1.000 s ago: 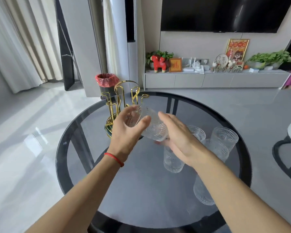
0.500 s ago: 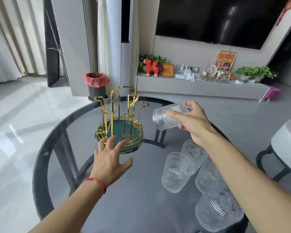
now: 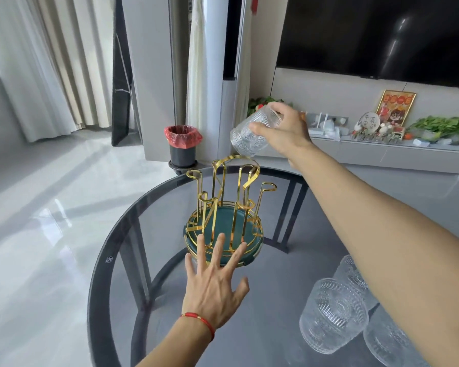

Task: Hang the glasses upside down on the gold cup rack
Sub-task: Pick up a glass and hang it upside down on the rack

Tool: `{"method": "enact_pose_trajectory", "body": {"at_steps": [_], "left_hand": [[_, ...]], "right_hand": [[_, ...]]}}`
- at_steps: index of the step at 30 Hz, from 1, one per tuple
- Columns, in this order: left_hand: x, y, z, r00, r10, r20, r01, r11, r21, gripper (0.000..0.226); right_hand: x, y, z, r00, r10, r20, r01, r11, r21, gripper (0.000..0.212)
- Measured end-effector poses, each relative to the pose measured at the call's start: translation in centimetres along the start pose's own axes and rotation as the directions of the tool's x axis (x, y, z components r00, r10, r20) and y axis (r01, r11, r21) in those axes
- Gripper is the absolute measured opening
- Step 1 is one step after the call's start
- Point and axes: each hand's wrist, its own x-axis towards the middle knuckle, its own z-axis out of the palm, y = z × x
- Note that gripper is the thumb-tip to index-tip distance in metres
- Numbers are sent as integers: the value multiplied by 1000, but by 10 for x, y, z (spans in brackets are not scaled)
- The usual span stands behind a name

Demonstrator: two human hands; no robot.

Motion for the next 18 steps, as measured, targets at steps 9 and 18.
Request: {"method": "enact_pose_trajectory", "body": {"at_steps": [9,18], "left_hand": [[-1,2,-2,1000,-6,-18,5,999,-41,72],[-1,5,-14,1000,-15,15,15,999,-33,71]], "right_hand": [[15,-17,55,904,66,422,14,983,-182,80],[23,-28,72,704,306,641,-2,903,-429,66]]}}
